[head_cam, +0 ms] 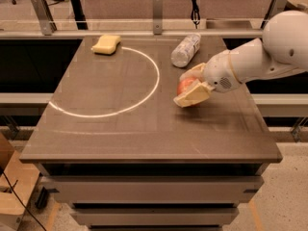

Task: Move apple near sponge

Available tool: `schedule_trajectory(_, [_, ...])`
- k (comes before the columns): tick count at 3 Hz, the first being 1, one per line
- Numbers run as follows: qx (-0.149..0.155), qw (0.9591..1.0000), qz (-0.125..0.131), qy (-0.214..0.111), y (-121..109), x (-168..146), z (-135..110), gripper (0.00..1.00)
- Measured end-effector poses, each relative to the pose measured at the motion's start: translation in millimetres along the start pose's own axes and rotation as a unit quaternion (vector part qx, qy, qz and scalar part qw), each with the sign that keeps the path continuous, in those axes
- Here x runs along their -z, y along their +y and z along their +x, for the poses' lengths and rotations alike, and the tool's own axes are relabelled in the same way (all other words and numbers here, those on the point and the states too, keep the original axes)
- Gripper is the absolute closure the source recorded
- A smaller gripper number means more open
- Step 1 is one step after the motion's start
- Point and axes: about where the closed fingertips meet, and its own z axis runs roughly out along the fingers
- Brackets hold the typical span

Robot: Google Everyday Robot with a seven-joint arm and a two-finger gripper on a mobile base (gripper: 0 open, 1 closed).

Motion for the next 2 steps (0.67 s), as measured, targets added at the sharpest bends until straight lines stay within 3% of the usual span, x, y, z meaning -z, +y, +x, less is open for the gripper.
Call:
schedule_trajectory(1, [0.016,0.9997,0.003,-0.019,-30,-30,-23,1.0])
schedule_trajectory(2, [0.014,0.9993,0.009,-0.034,-61,-60,-45,1.0])
